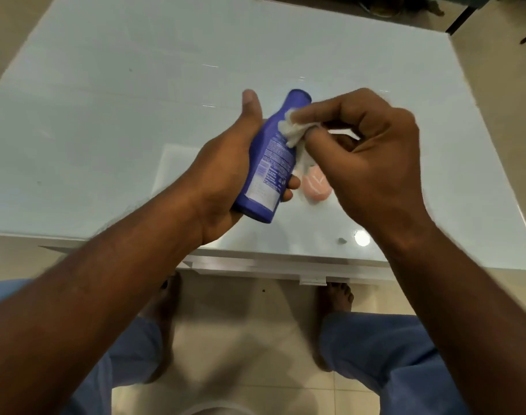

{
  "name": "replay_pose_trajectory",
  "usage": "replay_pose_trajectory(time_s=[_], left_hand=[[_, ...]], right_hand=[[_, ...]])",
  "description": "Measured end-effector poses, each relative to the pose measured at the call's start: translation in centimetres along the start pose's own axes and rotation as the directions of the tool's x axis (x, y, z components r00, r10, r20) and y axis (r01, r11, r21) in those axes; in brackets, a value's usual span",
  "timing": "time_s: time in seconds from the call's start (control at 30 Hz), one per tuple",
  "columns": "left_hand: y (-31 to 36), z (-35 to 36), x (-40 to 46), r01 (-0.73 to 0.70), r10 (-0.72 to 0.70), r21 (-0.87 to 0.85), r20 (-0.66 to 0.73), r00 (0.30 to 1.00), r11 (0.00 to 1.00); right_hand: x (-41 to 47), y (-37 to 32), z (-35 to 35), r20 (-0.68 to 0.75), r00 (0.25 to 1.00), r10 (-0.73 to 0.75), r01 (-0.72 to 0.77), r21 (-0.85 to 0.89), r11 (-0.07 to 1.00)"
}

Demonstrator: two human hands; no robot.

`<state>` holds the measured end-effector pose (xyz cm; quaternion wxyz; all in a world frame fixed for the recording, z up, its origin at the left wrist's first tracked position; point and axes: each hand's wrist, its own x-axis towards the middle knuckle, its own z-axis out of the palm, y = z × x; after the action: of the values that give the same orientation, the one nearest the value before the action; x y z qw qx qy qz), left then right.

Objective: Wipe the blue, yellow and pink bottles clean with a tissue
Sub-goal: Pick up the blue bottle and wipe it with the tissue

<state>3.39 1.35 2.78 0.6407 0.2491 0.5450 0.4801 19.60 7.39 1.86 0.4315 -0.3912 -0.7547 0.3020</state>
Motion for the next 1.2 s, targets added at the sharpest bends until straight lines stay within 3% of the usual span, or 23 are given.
replay_pose_trajectory(time_s=[0.2, 0.3, 0.4, 0.47, 0.57, 0.7, 0.8, 0.87, 0.97, 1.03, 1.1, 1.2], left_hand=[[0.1, -0.7, 0.5, -0.038, 0.013, -0.135, -0.182, 0.983, 0.990], [0.3, -0.8, 0.4, -0.003, -0.014, -0.178, -0.094, 0.995, 0.984], [0.3, -0.5, 0.0, 0.012, -0.013, -0.055, -0.028, 1.000, 0.998], [0.1, -0.2, -0.2, 0.017, -0.017, 0.009, -0.016, 1.000, 1.000], [-0.1, -0.3, 0.1, -0.005, 0.001, -0.069, -0.067, 0.998, 0.998], [0.3, -1.3, 0.7, -0.027, 0.005, -0.240, -0.088, 0.996, 0.970], [0.6, -1.8, 0.7, -0.046, 0.014, -0.211, -0.151, 0.988, 0.976], [0.6, -1.7, 0.7, -0.033, 0.005, -0.172, -0.165, 0.986, 0.984], [0.2, -1.2, 0.6, -0.044, 0.037, -0.035, -0.167, 0.985, 0.998], [-0.1, -0.7, 0.4, -0.051, 0.056, 0.034, -0.166, 0.985, 0.998], [-0.1, -0.4, 0.3, -0.043, 0.045, 0.018, -0.177, 0.983, 0.999], [0.1, -0.7, 0.6, -0.023, 0.008, -0.067, -0.222, 0.975, 0.997]], right_hand=[[-2.1, -1.4, 1.9, 0.292, 0.936, -0.198, 0.217, -0.033, 0.976], [-1.4, -1.1, 1.7, 0.140, 0.968, -0.207, 0.209, 0.001, 0.978], [-0.1, -0.1, 0.4, -0.081, 0.994, -0.077, 0.075, -0.020, 0.997], [0.2, 0.5, -0.2, -0.117, 0.993, -0.030, 0.025, -0.047, 0.999], [-0.6, 0.0, 0.6, -0.047, 0.998, -0.047, 0.047, -0.014, 0.999], [-2.1, -1.4, 2.1, 0.185, 0.964, -0.189, 0.176, 0.085, 0.981], [-2.4, -1.6, 2.2, 0.332, 0.914, -0.233, 0.243, 0.011, 0.970], [-2.1, -1.5, 2.0, 0.267, 0.935, -0.233, 0.227, 0.052, 0.972], [-1.0, -1.3, 1.4, 0.031, 0.993, -0.111, 0.107, 0.114, 0.988], [-0.6, -1.0, 1.0, -0.031, 0.998, -0.056, 0.058, 0.084, 0.995], [-0.8, -0.6, 0.9, 0.000, 0.999, -0.045, 0.045, 0.071, 0.997], [-1.7, -1.1, 1.6, 0.154, 0.984, -0.091, 0.075, 0.107, 0.991]])
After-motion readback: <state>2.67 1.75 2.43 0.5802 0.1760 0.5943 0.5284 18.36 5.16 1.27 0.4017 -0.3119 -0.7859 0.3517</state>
